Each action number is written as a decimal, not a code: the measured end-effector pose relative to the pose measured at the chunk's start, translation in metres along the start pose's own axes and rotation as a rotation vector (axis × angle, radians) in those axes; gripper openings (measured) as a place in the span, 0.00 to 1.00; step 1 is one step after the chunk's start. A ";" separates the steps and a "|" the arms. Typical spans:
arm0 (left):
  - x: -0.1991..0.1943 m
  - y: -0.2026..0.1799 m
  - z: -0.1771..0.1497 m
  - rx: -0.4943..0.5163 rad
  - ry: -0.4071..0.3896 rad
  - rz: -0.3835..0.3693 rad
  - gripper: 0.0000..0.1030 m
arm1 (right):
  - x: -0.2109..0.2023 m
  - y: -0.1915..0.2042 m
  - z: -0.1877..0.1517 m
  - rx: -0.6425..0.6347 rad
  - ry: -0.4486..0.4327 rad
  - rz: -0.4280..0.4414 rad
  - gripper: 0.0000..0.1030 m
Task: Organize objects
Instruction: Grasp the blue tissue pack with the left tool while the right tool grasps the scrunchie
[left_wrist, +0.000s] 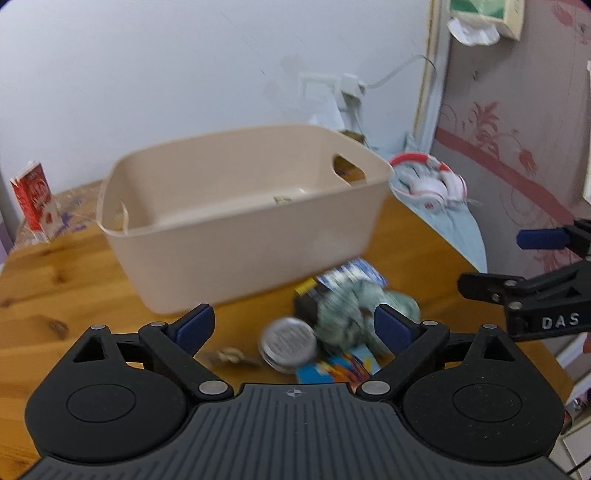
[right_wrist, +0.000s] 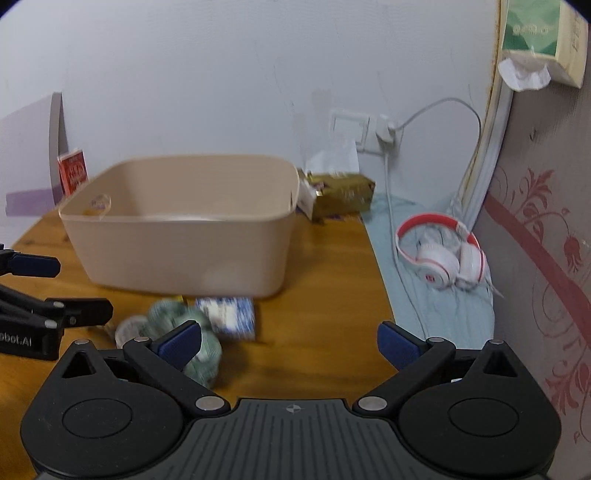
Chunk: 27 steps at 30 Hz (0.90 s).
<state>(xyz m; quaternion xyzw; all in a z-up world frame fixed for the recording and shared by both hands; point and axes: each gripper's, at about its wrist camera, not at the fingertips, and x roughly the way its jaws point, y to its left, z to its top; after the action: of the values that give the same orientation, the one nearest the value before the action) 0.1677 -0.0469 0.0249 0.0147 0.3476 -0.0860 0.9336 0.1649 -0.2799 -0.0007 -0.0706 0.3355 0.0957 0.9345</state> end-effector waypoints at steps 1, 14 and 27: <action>0.003 -0.003 -0.004 0.004 0.008 -0.007 0.92 | 0.002 0.000 -0.003 -0.004 0.009 -0.001 1.00; 0.050 -0.030 -0.043 0.038 0.101 -0.024 0.92 | 0.016 -0.001 -0.020 0.007 0.058 0.024 1.00; 0.041 0.024 -0.058 -0.139 0.100 -0.027 0.85 | 0.041 0.026 -0.026 0.007 0.094 0.108 1.00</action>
<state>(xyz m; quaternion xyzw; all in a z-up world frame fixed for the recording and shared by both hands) 0.1650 -0.0249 -0.0468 -0.0505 0.3992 -0.0735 0.9125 0.1745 -0.2541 -0.0485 -0.0535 0.3826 0.1414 0.9115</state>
